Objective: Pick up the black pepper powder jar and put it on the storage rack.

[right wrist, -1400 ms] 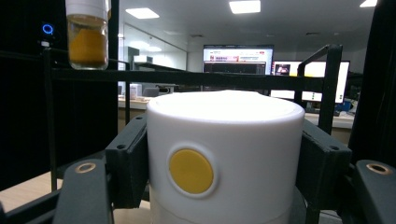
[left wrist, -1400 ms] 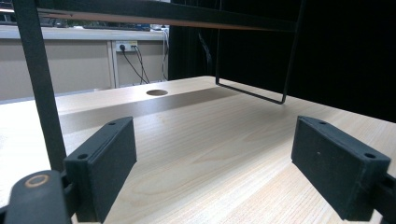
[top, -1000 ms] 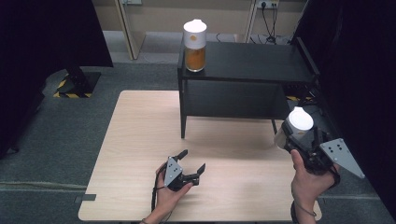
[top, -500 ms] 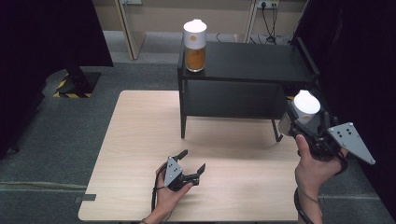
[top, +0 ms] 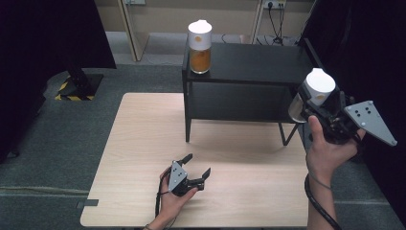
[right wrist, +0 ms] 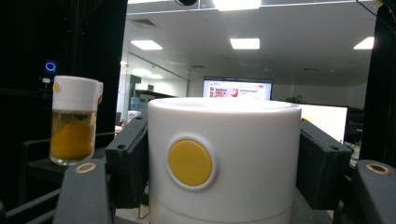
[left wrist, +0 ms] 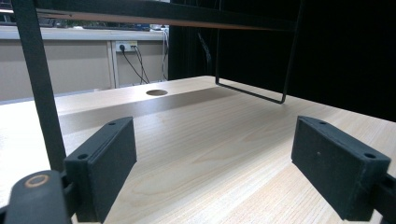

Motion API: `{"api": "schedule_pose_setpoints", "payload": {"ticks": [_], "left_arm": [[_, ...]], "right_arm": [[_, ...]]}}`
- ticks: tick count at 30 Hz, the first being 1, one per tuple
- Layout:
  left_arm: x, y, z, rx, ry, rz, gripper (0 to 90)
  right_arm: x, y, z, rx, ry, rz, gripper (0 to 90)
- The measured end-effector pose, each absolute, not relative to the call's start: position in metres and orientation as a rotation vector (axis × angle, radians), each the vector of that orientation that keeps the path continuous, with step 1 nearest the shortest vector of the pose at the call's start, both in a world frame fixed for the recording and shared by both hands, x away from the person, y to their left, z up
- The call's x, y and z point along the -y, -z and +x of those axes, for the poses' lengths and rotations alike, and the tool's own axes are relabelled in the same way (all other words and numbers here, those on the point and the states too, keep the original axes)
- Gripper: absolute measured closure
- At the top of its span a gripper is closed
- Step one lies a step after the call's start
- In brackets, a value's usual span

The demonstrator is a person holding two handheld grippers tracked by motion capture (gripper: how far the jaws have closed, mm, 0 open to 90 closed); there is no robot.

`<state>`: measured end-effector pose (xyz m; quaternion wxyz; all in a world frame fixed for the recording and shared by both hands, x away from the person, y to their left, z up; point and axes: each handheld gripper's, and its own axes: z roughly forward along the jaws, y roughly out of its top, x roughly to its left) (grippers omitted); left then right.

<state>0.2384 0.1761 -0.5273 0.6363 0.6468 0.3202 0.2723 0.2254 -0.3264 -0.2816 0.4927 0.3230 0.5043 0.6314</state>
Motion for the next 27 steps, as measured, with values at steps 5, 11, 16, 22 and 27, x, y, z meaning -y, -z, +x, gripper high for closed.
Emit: {"api": "schedule_pose_setpoints", "payload": {"ticks": [5, 11, 16, 22, 27], "left_arm": [[-0.176, 0.527, 0.239, -0.732, -0.621, 1.477, 13.5], [-0.176, 0.527, 0.239, -0.731, -0.62, 1.479, 13.5], [-0.176, 0.527, 0.239, -0.732, -0.619, 1.48, 13.5], [-0.176, 0.527, 0.239, -0.73, -0.618, 1.481, 13.5], [-0.177, 0.527, 0.239, -0.731, -0.617, 1.482, 13.5]], "right_arm": [[0.325, 0.268, 0.233, -1.209, -1.54, 0.781, 30.9], [0.325, 0.256, 0.244, -1.195, -1.549, 0.794, 30.9], [0.325, 0.249, 0.254, -1.2, -1.544, 0.811, 30.9], [0.324, 0.243, 0.266, -1.194, -1.547, 0.832, 30.9], [0.322, 0.236, 0.275, -1.191, -1.545, 0.844, 30.9]]}}
